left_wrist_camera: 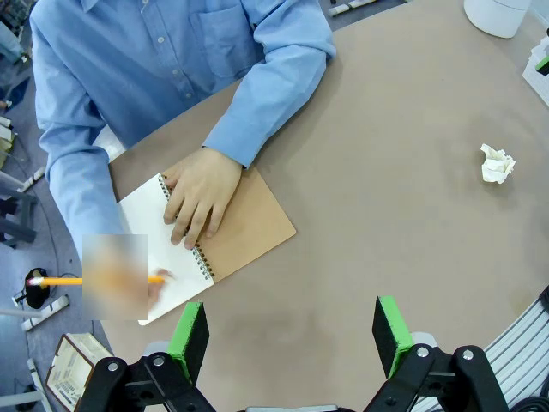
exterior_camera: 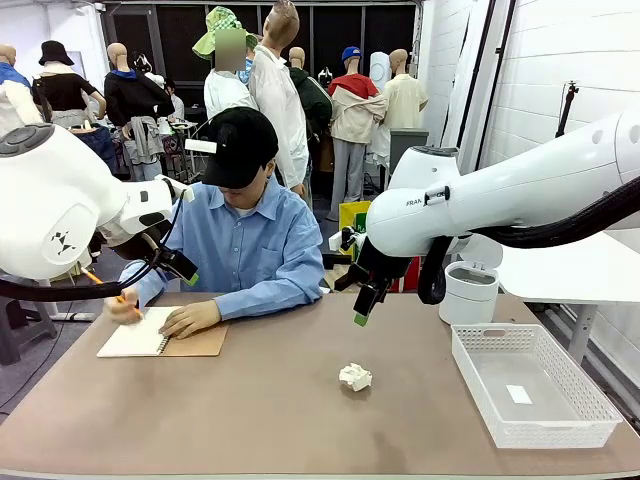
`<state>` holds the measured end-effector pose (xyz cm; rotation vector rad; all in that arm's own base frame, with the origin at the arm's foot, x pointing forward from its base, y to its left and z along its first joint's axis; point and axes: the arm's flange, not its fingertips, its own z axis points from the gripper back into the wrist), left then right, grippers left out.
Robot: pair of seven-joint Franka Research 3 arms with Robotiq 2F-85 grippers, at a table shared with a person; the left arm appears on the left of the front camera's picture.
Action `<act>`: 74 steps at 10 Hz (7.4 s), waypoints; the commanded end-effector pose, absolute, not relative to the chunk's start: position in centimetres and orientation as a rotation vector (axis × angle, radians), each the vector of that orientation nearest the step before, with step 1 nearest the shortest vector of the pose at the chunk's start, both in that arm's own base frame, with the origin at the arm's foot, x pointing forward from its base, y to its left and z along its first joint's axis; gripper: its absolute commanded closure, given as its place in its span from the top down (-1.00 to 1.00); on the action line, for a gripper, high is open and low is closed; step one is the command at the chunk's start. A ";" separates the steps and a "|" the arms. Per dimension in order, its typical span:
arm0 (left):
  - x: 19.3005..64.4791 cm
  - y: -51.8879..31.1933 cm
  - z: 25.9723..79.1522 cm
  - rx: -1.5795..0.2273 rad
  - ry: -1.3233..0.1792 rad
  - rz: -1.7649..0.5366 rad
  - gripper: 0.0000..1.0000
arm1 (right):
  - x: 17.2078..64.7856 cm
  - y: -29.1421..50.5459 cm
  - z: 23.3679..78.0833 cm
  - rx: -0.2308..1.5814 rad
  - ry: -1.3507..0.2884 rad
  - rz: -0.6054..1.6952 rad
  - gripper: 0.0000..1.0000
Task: Sort the paper based on its condition.
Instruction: If a person hands you a paper, place it in the Organizing basket , and if it's crumpled, put it in the Trash can.
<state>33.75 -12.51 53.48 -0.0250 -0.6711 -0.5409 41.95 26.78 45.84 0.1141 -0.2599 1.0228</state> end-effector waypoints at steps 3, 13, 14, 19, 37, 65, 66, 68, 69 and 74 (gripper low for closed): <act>33.7 -12.5 53.4 -0.025 -0.665 -0.541 1.00 | 43.3 28.5 40.3 0.076 -0.190 1.026 1.00; 33.7 -12.5 53.4 -0.025 -0.665 -0.541 1.00 | 44.0 31.3 32.9 0.075 -0.091 1.063 1.00; 33.7 -12.5 53.4 -0.025 -0.665 -0.541 1.00 | 44.1 31.4 32.5 0.075 -0.087 1.066 1.00; 33.7 -12.5 53.4 -0.025 -0.665 -0.541 1.00 | 44.8 31.5 31.1 0.057 -0.042 1.054 1.00; 33.7 -12.5 53.4 -0.025 -0.665 -0.541 1.00 | 45.1 31.4 31.0 0.105 0.040 1.043 -0.39; 33.7 -12.5 53.4 -0.025 -0.665 -0.541 1.00 | 58.0 12.0 49.6 -0.324 -0.126 0.801 -0.39; 33.7 -12.5 53.4 -0.025 -0.665 -0.541 1.00 | 59.0 10.9 49.6 -0.347 -0.128 0.787 -0.39; 33.7 -12.5 53.4 -0.025 -0.665 -0.541 1.00 | 61.2 9.3 49.4 -0.370 -0.147 0.770 -0.39; 33.7 -12.5 53.4 -0.025 -0.665 -0.541 1.00 | 62.2 8.7 49.4 -0.381 -0.145 0.770 -0.39; 33.7 -12.5 53.4 -0.025 -0.665 -0.541 1.00 | 65.7 6.9 48.4 -0.374 -0.124 0.778 -0.39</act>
